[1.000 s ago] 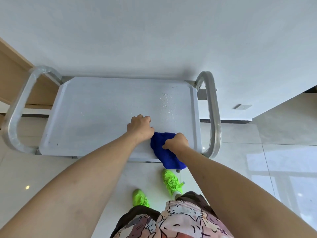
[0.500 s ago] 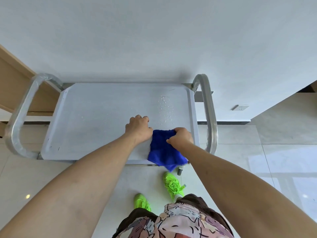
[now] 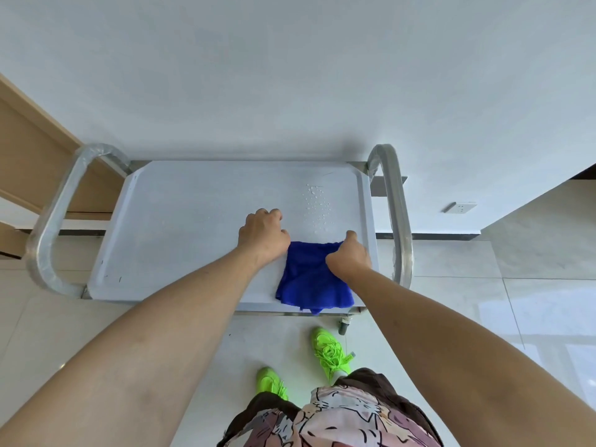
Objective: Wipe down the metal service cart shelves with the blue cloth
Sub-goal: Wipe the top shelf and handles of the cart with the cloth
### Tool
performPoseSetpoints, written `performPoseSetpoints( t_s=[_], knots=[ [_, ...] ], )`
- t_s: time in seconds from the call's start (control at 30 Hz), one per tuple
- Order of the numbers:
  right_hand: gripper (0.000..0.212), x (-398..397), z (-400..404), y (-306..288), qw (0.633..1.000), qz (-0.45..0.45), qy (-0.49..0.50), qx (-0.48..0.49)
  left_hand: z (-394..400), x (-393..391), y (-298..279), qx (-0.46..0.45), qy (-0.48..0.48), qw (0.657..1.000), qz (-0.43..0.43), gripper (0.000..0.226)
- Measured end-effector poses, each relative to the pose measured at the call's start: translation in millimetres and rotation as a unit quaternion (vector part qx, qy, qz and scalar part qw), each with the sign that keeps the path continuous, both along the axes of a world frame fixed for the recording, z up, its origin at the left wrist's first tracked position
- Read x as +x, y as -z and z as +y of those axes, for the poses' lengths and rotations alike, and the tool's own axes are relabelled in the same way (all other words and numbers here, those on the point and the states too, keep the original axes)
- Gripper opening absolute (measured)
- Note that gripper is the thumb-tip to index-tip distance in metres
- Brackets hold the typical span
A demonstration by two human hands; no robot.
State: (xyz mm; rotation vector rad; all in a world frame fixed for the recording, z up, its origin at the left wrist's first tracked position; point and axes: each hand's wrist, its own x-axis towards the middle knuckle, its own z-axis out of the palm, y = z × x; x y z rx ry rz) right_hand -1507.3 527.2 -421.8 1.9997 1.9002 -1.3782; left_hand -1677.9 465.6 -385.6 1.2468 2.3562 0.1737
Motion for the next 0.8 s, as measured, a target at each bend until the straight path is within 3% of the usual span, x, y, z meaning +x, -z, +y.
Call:
performPoseSetpoints(
  t_s=[0.1,0.2,0.33,0.63,0.8],
  knots=[
    [0.054,2.5,-9.3,8.5,0.982,-0.11,-0.108,0.105,-4.5,5.4,8.2,-0.011,0.002,1.0,-0.004,0.044],
    [0.054,-5.7,-28.9,20.0,0.959,-0.095,-0.211,0.167,-8.9,13.9,18.6,-0.019,0.012,1.0,-0.014,0.043],
    [0.059,-15.2,-52.5,48.6,0.932,-0.101,-0.304,0.168,-14.8,21.6,32.8,-0.017,0.019,0.999,-0.025,0.035],
    [0.068,-3.2,-64.1,103.6,0.874,-0.178,-0.378,0.25,-33.0,15.1,69.4,-0.002,0.012,0.999,-0.03,0.043],
    [0.072,-2.3,-52.5,102.6,0.872,-0.176,-0.379,0.256,-37.7,0.6,75.4,-0.022,0.025,0.999,-0.03,0.042]
  ],
)
